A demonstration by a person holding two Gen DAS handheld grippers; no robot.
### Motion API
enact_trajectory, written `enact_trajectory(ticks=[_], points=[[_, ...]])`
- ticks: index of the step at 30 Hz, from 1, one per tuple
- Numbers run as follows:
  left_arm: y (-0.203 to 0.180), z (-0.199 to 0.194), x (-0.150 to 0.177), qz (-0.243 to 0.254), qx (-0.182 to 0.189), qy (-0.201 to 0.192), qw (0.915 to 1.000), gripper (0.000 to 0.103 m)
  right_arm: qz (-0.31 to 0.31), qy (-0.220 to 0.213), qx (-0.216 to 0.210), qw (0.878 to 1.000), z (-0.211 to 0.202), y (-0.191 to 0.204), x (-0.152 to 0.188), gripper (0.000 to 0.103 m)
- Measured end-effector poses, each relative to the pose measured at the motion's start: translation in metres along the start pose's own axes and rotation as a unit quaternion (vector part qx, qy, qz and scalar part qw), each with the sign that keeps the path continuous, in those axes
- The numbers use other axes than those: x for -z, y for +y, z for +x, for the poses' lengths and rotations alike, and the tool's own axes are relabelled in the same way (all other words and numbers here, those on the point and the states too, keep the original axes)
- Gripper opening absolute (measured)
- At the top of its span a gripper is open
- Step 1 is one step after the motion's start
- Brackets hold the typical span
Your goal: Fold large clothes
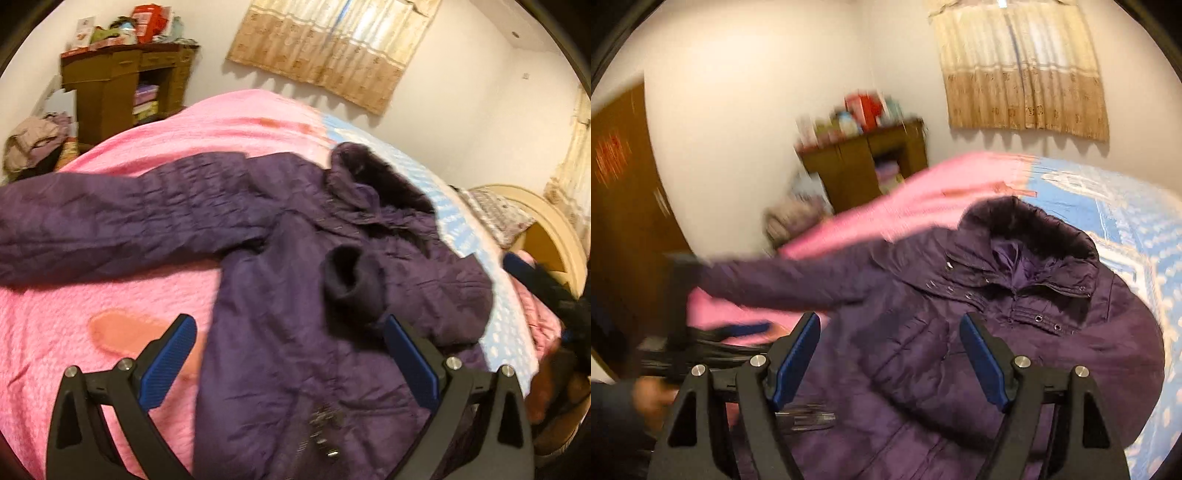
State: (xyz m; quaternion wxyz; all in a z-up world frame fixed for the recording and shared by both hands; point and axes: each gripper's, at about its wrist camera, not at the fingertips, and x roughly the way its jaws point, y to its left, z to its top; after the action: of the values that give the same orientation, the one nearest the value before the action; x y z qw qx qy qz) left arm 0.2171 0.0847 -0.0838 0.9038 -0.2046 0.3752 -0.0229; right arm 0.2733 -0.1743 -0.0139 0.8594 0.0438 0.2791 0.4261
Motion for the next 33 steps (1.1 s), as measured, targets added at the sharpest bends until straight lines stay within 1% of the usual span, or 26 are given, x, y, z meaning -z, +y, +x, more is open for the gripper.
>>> enact_trajectory(ticks=[1, 2, 3, 4, 5, 6, 7, 9, 10, 11, 12, 13, 14, 15, 16, 17, 20, 23, 24, 26, 27, 28, 29, 30, 31, 33], points=[[-0.005, 0.002, -0.002, 0.004, 0.016, 0.005, 0.9998, 0.102, 0.027, -0.019, -0.037, 0.999, -0.024, -0.006, -0.002, 0.083], [-0.009, 0.007, -0.005, 0.008, 0.023, 0.013, 0.9996, 0.102, 0.046, -0.024, -0.057, 0.997, -0.038, -0.01, -0.004, 0.091], [-0.014, 0.012, -0.006, 0.01, 0.026, 0.016, 0.9995, 0.102, 0.064, -0.025, -0.075, 0.995, -0.052, -0.015, -0.004, 0.094], [-0.02, 0.019, -0.008, 0.016, 0.035, 0.019, 0.9991, 0.102, 0.074, -0.025, -0.085, 0.993, -0.063, -0.019, -0.004, 0.095], [-0.024, 0.028, -0.01, 0.022, 0.043, 0.028, 0.9984, 0.1, 0.082, -0.027, -0.08, 0.993, -0.076, -0.024, -0.001, 0.095], [-0.027, 0.037, -0.013, 0.024, 0.044, 0.036, 0.9981, 0.094, 0.084, -0.027, -0.059, 0.994, -0.087, -0.028, 0.003, 0.095], [-0.03, 0.048, -0.016, 0.024, 0.045, 0.045, 0.9977, 0.092, 0.087, -0.027, -0.036, 0.995, -0.094, -0.032, 0.008, 0.095], [-0.033, 0.063, -0.019, 0.019, 0.053, 0.055, 0.9969, 0.081, 0.11, -0.021, 0.028, 0.993, -0.108, -0.048, 0.028, 0.095], [-0.036, 0.072, -0.021, 0.015, 0.059, 0.063, 0.9962, 0.081, 0.127, -0.013, 0.048, 0.991, -0.111, -0.058, 0.039, 0.095], [-0.039, 0.082, -0.022, 0.012, 0.071, 0.08, 0.9941, 0.078, 0.144, -0.007, 0.06, 0.988, -0.112, -0.067, 0.051, 0.095], [-0.041, 0.088, -0.022, 0.006, 0.078, 0.09, 0.9929, 0.07, 0.158, -0.004, 0.067, 0.985, -0.114, -0.075, 0.061, 0.095], [-0.043, 0.094, -0.022, 0.002, 0.08, 0.095, 0.9922, 0.07, 0.178, 0.001, 0.08, 0.981, -0.115, -0.085, 0.074, 0.095], [-0.044, 0.097, -0.022, 0.0, 0.085, 0.099, 0.9915, 0.064, 0.194, 0.004, 0.09, 0.977, -0.115, -0.093, 0.086, 0.095], [-0.045, 0.098, -0.021, -0.004, 0.095, 0.096, 0.9908, 0.043, 0.211, 0.005, 0.095, 0.973, -0.115, -0.1, 0.097, 0.095], [-0.045, 0.092, -0.021, -0.006, 0.108, 0.077, 0.9912, 0.03, 0.233, 0.006, 0.094, 0.968, -0.115, -0.108, 0.108, 0.095], [-0.045, 0.086, -0.022, -0.002, 0.115, 0.059, 0.9916, 0.025, 0.256, 0.005, 0.094, 0.962, -0.114, -0.117, 0.117, 0.095], [-0.052, 0.059, -0.024, 0.029, 0.127, 0.014, 0.9914, 0.019, 0.295, 0.0, 0.101, 0.95, -0.114, -0.136, 0.134, 0.095], [-0.056, 0.021, -0.022, 0.071, 0.123, -0.056, 0.9883, 0.019, 0.319, -0.001, 0.114, 0.941, -0.109, -0.146, 0.142, 0.095], [-0.057, 0.007, -0.02, 0.089, 0.119, -0.088, 0.9851, 0.019, 0.323, -0.002, 0.118, 0.939, -0.108, -0.148, 0.144, 0.095], [-0.068, -0.02, -0.014, 0.149, 0.099, -0.156, 0.9715, 0.019, 0.33, 0.0, 0.118, 0.937, -0.105, -0.151, 0.148, 0.095], [-0.071, -0.026, -0.009, 0.172, 0.092, -0.175, 0.9652, 0.019, 0.331, 0.002, 0.118, 0.936, -0.106, -0.152, 0.149, 0.095], [-0.073, -0.026, -0.003, 0.196, 0.085, -0.18, 0.9602, 0.019, 0.334, 0.005, 0.118, 0.935, -0.104, -0.152, 0.15, 0.095], [-0.074, -0.018, 0.001, 0.213, 0.073, -0.163, 0.9607, 0.019, 0.334, 0.006, 0.118, 0.935, -0.104, -0.153, 0.151, 0.095], [-0.074, -0.005, 0.006, 0.225, 0.057, -0.134, 0.9634, 0.019, 0.334, 0.007, 0.118, 0.935, -0.103, -0.155, 0.151, 0.095], [-0.069, 0.014, 0.014, 0.232, 0.045, -0.094, 0.9672, 0.019, 0.332, 0.008, 0.12, 0.936, -0.104, -0.154, 0.149, 0.095], [-0.059, 0.041, 0.025, 0.236, 0.003, -0.029, 0.9714, 0.02, 0.319, 0.009, 0.126, 0.939, -0.106, -0.152, 0.145, 0.095]])
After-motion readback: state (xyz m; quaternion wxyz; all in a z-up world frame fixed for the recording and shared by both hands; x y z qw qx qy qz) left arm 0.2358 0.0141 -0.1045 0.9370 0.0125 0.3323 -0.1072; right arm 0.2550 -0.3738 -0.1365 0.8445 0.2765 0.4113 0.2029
